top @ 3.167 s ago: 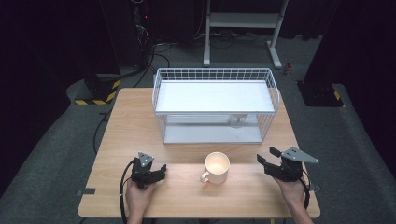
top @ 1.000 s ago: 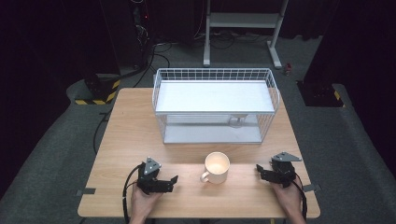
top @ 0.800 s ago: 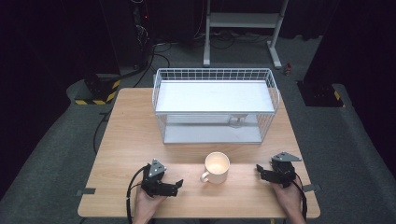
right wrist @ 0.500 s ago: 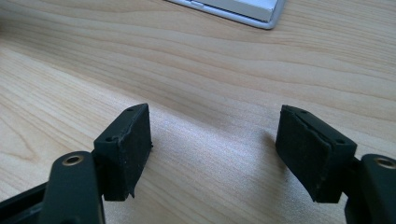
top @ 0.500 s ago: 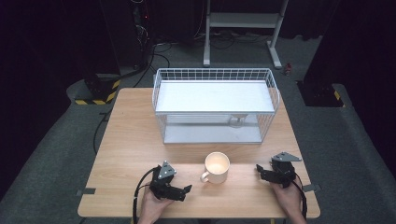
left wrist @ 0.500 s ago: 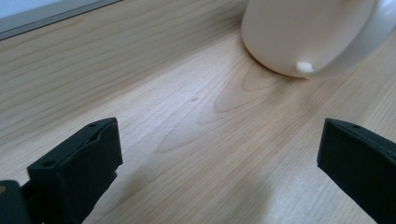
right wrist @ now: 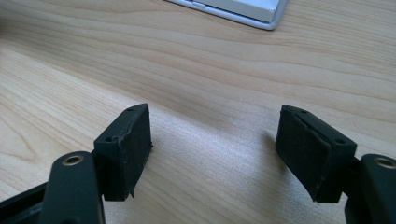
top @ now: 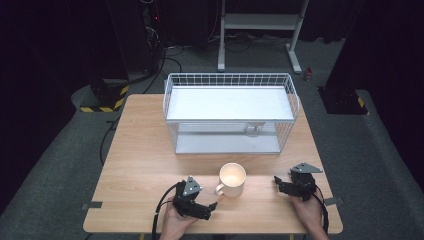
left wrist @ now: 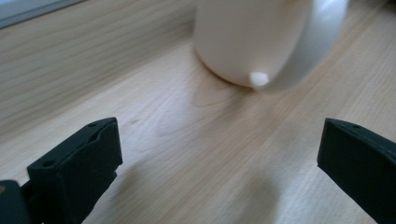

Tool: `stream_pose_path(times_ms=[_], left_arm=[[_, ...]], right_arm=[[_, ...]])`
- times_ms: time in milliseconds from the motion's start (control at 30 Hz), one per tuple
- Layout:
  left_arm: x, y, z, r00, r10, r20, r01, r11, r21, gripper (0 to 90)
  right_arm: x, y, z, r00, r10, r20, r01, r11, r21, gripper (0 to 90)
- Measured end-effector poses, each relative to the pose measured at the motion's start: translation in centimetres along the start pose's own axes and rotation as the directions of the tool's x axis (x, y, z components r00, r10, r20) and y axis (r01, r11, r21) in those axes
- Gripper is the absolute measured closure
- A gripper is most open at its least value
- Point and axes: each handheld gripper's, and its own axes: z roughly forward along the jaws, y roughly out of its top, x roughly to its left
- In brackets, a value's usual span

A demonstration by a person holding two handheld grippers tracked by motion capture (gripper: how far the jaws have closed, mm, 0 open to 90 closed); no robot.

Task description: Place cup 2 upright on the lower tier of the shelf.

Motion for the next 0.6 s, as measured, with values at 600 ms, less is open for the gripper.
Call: stream_pose_path(times_ms=[600], left_arm=[[-1.9, 2.0, 0.9, 0.9986, 0.035, 0.040, -0.033, 0.9986, -0.042, 0.0]], right_arm=[[0.0, 0.0, 0.0, 1.0000, 0.000, -0.003, 0.000, 1.000, 0.000, 26.7]])
